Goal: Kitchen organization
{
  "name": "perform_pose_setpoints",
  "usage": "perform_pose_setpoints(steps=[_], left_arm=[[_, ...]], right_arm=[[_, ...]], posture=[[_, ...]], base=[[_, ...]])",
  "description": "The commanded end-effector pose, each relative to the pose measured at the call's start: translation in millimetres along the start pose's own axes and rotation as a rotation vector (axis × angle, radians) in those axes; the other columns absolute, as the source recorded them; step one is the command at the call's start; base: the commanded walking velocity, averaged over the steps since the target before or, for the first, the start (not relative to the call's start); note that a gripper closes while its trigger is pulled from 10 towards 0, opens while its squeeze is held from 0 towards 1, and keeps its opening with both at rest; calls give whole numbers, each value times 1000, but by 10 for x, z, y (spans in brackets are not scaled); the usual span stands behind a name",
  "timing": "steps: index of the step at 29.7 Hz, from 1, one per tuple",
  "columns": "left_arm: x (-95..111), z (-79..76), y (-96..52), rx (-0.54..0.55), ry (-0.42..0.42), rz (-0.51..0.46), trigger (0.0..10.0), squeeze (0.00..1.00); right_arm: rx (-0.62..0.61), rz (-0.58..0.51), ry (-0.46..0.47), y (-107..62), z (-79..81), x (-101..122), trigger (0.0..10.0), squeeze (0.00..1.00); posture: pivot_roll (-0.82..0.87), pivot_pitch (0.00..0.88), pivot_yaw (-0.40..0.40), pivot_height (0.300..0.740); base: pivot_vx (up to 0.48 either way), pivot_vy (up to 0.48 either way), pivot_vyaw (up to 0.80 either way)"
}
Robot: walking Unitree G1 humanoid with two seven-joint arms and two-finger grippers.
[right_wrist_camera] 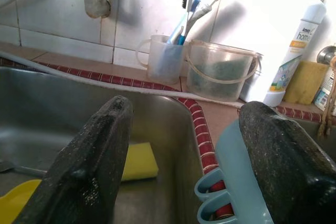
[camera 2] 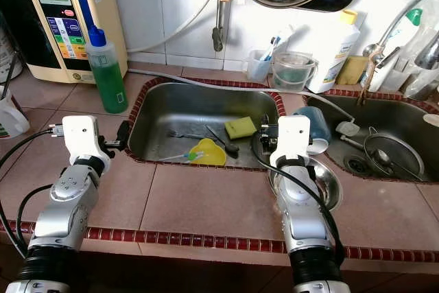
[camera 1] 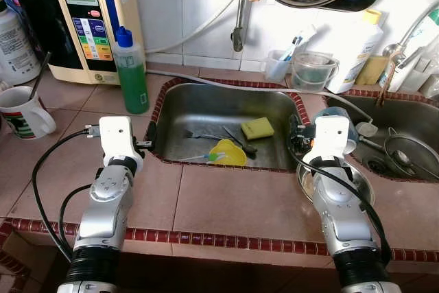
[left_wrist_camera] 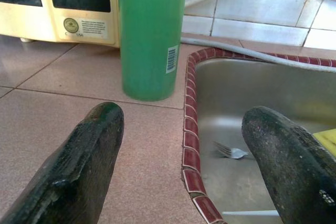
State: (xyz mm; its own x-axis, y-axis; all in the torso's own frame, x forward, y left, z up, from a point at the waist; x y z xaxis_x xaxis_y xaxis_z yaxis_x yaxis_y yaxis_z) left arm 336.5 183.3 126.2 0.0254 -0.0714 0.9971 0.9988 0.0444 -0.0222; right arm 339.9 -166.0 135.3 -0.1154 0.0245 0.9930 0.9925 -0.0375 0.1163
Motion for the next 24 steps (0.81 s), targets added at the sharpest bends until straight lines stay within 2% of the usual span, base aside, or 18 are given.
perform_pose_setpoints(steps=[1,17,19,24], left_arm=[[5,-22,19,-3,-3,6,10000,0],[4,-20,31,-1,-3,9,10000,0],[138,-179,-260,-127,39,-116,10000,0],[172,-192,-284,-138,41,-136,10000,0]], right_arm=[[-5,8,3,9,-29,-6,10000,0],[-5,11,5,16,-32,-7,10000,0],[80,-31,1,-209,234,40,10000,0],[81,-44,-6,-207,236,69,10000,0]], posture=[[-94,0,-46,740],[-94,0,-46,740],[-104,0,-36,740],[-102,0,-38,740]], base=[[0,0,0],[0,0,0],[0,0,0],[0,0,0]])
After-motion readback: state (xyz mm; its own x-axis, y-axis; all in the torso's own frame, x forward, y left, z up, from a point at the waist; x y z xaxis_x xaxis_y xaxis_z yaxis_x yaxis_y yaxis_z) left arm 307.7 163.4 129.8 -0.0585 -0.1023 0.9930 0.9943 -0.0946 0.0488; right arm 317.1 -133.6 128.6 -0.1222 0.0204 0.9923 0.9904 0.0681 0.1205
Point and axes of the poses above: a point about 5 cm out from each wrist's last joint towards the gripper, its own y axis pointing out of the wrist towards the gripper, its own x axis along the axis of the wrist's last joint, z = x × y, the point moved 1 cm from there along y, pointing out of the wrist towards the gripper, and after that the axes turned 5 degrees about y, right-handed, at the moved point
